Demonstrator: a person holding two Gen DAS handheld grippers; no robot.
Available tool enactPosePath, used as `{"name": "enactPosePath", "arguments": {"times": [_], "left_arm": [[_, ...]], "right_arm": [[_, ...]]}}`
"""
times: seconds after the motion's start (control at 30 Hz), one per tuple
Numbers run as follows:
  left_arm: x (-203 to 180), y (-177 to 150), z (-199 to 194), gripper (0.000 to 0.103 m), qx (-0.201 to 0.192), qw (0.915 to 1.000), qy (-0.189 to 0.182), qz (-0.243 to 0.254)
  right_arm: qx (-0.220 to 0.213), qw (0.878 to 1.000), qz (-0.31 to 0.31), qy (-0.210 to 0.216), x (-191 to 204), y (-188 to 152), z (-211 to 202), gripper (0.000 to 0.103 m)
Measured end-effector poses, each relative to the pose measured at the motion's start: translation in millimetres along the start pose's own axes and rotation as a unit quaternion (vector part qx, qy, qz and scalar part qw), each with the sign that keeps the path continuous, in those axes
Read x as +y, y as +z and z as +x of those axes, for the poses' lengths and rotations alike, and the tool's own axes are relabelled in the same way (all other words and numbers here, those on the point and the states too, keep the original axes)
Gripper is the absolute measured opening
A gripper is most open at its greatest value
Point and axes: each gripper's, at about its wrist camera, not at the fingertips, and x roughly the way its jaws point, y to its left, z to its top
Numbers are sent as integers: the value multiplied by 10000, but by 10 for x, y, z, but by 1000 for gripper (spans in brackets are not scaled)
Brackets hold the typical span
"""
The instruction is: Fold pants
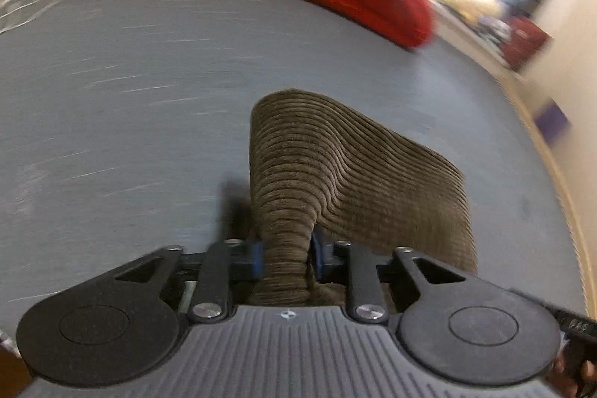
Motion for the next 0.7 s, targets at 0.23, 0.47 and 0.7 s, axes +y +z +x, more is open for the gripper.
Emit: {"name": "enactPosePath", "arguments": {"times": [0.23, 0.47, 0.7], "left_arm": [[551, 101, 343, 84, 353, 9939, -333, -994], [629, -10, 783, 95, 703, 9932, -500, -788], [627, -5, 1023, 101, 796, 9918, -572, -816]], "right_arm": [[925, 9933, 690, 6, -123, -71, 690, 65], [1048, 9914, 770, -121, -91, -47, 924, 85], [1142, 9871, 1096, 225, -232, -49, 1038, 87]]}}
